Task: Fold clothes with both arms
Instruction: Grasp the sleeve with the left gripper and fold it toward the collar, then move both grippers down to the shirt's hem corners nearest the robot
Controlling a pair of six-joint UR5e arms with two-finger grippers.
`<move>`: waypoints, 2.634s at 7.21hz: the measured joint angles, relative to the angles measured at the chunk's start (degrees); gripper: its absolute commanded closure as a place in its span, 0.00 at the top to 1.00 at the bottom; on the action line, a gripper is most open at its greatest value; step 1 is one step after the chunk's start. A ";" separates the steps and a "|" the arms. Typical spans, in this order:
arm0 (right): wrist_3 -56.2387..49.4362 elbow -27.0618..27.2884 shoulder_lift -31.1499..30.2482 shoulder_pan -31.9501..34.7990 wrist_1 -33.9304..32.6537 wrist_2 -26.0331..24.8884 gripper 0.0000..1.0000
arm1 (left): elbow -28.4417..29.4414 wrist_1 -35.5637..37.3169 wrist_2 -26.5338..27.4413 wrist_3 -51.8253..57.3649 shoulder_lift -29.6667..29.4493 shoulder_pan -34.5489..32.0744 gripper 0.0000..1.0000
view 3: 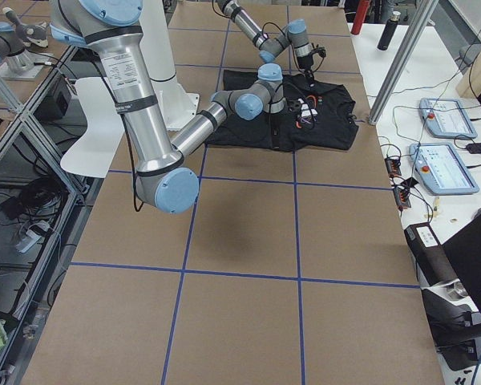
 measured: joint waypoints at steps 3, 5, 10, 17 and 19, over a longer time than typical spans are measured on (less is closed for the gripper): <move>0.02 -0.06 -0.02 0.00 -0.06 0.00 1.00 | 1.46 -0.04 2.34 -1.20 -1.80 1.36 1.00; 0.52 -0.04 -0.08 -0.03 -0.01 -0.02 1.00 | 0.06 0.10 1.53 0.25 -1.47 1.33 1.00; 9.81 6.72 -3.42 -4.57 0.01 -0.81 1.00 | -31.57 16.18 -1.89 5.93 18.37 2.63 1.00; 35.10 23.44 -14.15 -32.30 -0.06 -21.00 1.00 | -53.90 3.99 3.49 2.51 51.22 19.88 1.00; 37.40 24.08 -14.85 -36.07 -0.08 -24.50 1.00 | -54.03 1.58 8.77 -2.65 53.94 26.88 0.92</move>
